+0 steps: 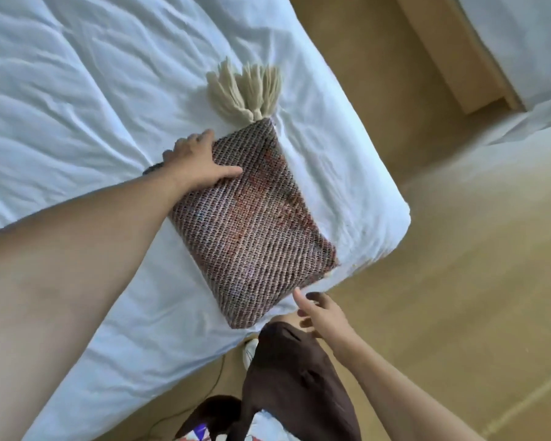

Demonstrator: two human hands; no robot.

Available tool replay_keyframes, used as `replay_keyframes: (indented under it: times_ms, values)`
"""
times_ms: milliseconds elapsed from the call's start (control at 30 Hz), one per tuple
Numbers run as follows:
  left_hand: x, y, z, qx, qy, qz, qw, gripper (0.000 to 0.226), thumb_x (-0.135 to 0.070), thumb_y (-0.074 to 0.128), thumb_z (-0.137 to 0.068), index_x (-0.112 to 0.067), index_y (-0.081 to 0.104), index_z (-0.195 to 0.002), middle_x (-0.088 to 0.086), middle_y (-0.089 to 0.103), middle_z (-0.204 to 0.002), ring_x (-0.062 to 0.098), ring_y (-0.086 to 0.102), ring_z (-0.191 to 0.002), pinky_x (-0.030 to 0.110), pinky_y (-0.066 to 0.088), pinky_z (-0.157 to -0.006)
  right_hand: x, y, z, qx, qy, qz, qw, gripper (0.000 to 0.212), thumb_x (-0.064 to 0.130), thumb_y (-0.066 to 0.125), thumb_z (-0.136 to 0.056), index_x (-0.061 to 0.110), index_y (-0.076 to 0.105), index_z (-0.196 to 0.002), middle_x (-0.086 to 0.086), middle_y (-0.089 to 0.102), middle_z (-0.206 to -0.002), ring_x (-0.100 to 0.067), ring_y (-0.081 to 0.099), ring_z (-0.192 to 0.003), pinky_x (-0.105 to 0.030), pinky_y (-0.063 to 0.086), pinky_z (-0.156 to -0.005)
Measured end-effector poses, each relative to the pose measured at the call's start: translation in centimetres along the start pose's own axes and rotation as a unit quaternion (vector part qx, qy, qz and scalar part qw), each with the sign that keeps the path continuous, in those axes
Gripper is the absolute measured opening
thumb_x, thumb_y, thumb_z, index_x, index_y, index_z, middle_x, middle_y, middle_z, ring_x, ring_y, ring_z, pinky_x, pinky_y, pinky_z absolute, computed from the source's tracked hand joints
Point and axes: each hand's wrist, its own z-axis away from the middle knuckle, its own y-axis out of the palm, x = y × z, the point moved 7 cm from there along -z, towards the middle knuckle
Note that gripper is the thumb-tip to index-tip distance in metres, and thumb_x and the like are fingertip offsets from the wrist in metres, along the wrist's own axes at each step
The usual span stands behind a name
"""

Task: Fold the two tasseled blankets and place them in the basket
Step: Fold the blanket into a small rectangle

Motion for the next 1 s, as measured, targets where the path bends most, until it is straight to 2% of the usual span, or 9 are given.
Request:
replay_keyframes:
  times_ms: [100,200,333,500,633,700,767,900,1000]
  values:
    - [0.7,1.2,-0.7,0.085,-0.027,0.088,0.992,0.086,-0.067,0.079,-0.067,-0.025,0.052,-0.137,0.007,0.063,-0.133,0.03,0.06,-0.116,0.039,0.048,-0.098,0.3,3.4,-2.0,0.122,0.059,-0.27,0.953,0.079,0.068,0.082,-0.069,0.016,0.062,-0.124,-0.008,0.072,-0.119,-0.026,0.07,-0.097,-0.044,0.056,-0.084]
    - [2.2,0.1,0.3,0.057,-0.043,0.125,0.99,0.075,-0.06,0.085,-0.065,-0.023,0.061,-0.126,0.006,0.068,-0.123,0.028,0.062,-0.107,0.036,0.049,-0.093,3.8,3.4,-2.4,0.092,-0.016,-0.265,0.96,0.077,0.054,0.086,-0.074,0.025,0.056,-0.139,0.004,0.072,-0.129,-0.021,0.068,-0.118,-0.046,0.05,-0.105]
    - [6.9,-2.0,4.9,-0.014,-0.1,0.218,0.971,0.071,-0.058,0.083,-0.069,-0.019,0.061,-0.124,0.0,0.065,-0.118,0.026,0.06,-0.106,0.035,0.046,-0.09,9.6,2.0,-1.6,0.026,-0.1,-0.261,0.96,0.055,0.017,0.083,-0.083,0.019,0.057,-0.132,-0.001,0.074,-0.122,-0.019,0.073,-0.108,-0.043,0.056,-0.1]
    - [16.6,-1.0,15.4,-0.178,-0.242,0.379,0.875,0.068,-0.063,0.075,-0.076,-0.018,0.062,-0.125,0.006,0.069,-0.124,0.03,0.064,-0.113,0.039,0.05,-0.096,21.8,2.2,0.8,0.022,-0.234,-0.145,0.961,0.048,0.029,0.086,-0.077,0.018,0.06,-0.116,-0.006,0.076,-0.109,-0.022,0.077,-0.092,-0.047,0.063,-0.086]
    - [20.3,4.4,21.3,-0.247,-0.348,0.425,0.799,0.066,-0.063,0.071,-0.081,-0.015,0.058,-0.124,0.01,0.067,-0.125,0.034,0.062,-0.116,0.042,0.049,-0.098,28.7,5.3,1.7,-0.005,-0.31,0.084,0.947,0.061,0.045,0.081,-0.08,0.019,0.056,-0.13,-0.005,0.075,-0.111,-0.019,0.075,-0.092,-0.038,0.062,-0.083]
    - [20.8,6.5,22.1,-0.24,-0.416,0.379,0.791,0.079,-0.061,0.068,-0.083,-0.012,0.044,-0.141,0.018,0.052,-0.143,0.04,0.049,-0.13,0.051,0.043,-0.105,29.5,7.1,1.3,-0.1,-0.329,0.309,0.887,0.08,0.055,0.069,-0.087,0.015,0.039,-0.149,-0.013,0.062,-0.135,-0.032,0.061,-0.121,-0.043,0.05,-0.101]
    - [19.8,6.9,21.5,-0.24,-0.419,0.289,0.827,0.09,-0.063,0.06,-0.088,-0.017,0.024,-0.157,0.019,0.026,-0.162,0.042,0.026,-0.147,0.057,0.031,-0.113,29.1,9.9,1.9,-0.174,-0.41,0.441,0.779,0.088,0.062,0.056,-0.092,0.014,0.023,-0.158,-0.018,0.039,-0.157,-0.038,0.034,-0.145,-0.049,0.029,-0.117]
    - [14.6,6.9,16.3,-0.273,-0.157,0.084,0.945,0.079,-0.064,0.044,-0.094,-0.025,0.024,-0.16,0.012,0.013,-0.169,0.04,0.011,-0.154,0.059,0.014,-0.12,26.1,17.6,1.4,-0.113,-0.566,0.59,0.565,0.076,0.065,0.034,-0.099,0.023,0.023,-0.162,-0.015,0.015,-0.17,-0.036,0.01,-0.157,-0.054,0.006,-0.126]
    - [14.6,11.5,13.0,-0.156,-0.135,0.054,0.977,0.077,-0.07,0.026,-0.097,-0.03,0.011,-0.162,0.004,-0.002,-0.171,0.032,-0.005,-0.157,0.058,0.0,-0.124,23.7,18.5,-4.1,-0.081,-0.498,0.695,0.513,0.076,0.069,0.018,-0.1,0.028,0.007,-0.164,-0.011,0.0,-0.172,-0.034,-0.002,-0.158,-0.056,-0.003,-0.126]
